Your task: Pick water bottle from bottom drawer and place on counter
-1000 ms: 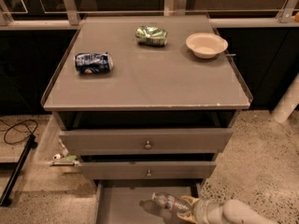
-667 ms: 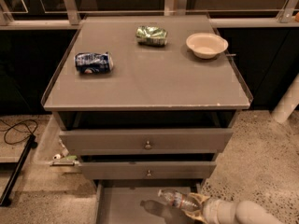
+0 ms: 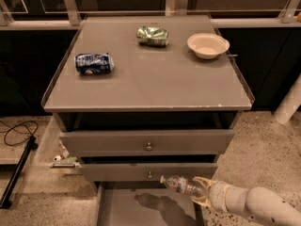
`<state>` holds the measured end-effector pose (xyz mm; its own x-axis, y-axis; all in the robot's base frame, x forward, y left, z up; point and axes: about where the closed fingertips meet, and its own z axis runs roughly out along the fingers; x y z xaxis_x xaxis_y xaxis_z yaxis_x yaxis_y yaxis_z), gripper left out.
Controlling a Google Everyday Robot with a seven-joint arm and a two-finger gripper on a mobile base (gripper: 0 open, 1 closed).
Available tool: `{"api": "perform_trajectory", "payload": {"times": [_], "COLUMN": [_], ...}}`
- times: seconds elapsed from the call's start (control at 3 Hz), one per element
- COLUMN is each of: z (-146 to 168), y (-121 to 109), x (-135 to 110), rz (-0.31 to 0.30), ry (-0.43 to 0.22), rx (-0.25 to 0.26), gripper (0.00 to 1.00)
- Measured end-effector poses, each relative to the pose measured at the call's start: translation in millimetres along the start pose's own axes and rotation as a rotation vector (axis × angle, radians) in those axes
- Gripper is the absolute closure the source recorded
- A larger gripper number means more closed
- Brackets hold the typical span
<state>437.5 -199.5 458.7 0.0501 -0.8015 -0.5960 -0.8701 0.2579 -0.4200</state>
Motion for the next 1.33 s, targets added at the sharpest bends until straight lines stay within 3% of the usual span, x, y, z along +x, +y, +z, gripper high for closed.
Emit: {"api": "perform_trajectory", "payload": {"times": [0.33, 0.67, 1.33], "z": [-0.1, -20.3, -111.8], "y": [-0.1, -10.5, -50.1], "x": [-0.1, -9.3, -63.9], "rz": [0.000, -0.016, -0.150], "ry": [0.000, -0.037, -0.147], "rx": [0.000, 0.017, 0.050], "gripper": [1.00, 1.00, 1.00]}}
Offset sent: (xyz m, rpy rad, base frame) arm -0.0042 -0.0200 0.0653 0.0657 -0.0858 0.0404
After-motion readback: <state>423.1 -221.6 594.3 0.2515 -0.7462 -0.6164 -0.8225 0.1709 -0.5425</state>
